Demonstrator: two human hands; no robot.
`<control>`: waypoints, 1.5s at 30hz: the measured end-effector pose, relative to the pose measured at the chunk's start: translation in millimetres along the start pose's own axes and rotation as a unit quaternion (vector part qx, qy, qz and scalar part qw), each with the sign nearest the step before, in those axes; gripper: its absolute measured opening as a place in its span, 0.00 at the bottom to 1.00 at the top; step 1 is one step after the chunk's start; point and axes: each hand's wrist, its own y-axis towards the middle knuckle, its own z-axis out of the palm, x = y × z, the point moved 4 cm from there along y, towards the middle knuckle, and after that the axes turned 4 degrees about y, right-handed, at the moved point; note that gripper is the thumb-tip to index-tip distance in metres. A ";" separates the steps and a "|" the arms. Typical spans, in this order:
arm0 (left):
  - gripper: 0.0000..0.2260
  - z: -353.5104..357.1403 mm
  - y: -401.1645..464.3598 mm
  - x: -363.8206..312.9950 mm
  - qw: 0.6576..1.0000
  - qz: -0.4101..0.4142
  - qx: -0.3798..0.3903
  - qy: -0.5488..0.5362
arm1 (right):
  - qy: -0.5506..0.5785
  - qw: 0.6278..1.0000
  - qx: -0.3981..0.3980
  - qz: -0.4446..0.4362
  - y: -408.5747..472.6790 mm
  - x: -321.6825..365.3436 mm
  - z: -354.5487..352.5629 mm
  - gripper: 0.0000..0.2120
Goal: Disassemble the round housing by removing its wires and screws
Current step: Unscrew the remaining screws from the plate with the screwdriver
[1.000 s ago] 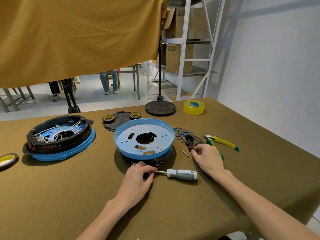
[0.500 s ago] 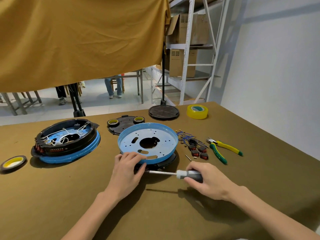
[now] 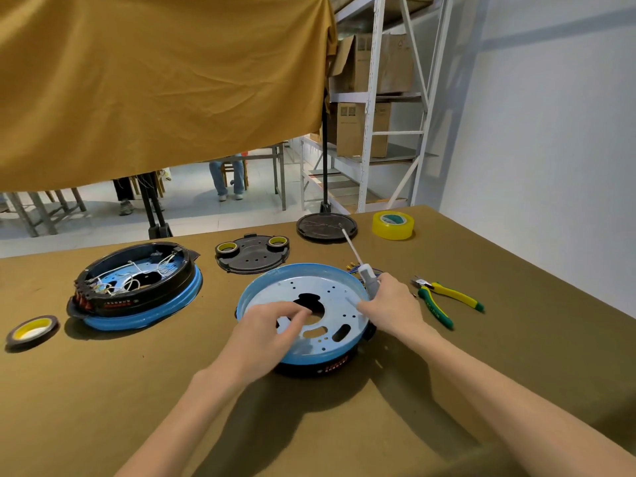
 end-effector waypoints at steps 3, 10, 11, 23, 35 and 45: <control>0.14 1.6 2.4 16.9 0.991 -0.012 0.077 0.109 | 0.009 0.999 0.017 -0.040 3.6 -1.3 3.2 0.11; 0.13 1.3 -2.6 6.9 0.991 0.044 0.041 0.118 | 0.050 0.987 0.102 -0.111 21.5 6.7 0.0 0.13; 0.11 1.1 0.3 7.6 0.991 0.042 0.036 0.125 | 0.055 0.986 0.107 -0.118 22.6 8.2 0.5 0.13; 0.33 -1.7 47.0 50.1 0.967 -0.163 0.113 0.162 | 0.122 0.987 0.098 -0.042 24.8 -5.1 13.3 0.13; 0.11 -2.3 15.5 91.1 0.943 -0.329 -0.050 -0.024 | -0.036 0.993 0.021 -0.112 2.0 18.1 8.3 0.12; 0.28 -7.3 -80.1 56.1 0.863 -0.419 -0.027 -0.281 | 0.009 0.997 0.081 -0.017 -14.6 12.9 6.8 0.05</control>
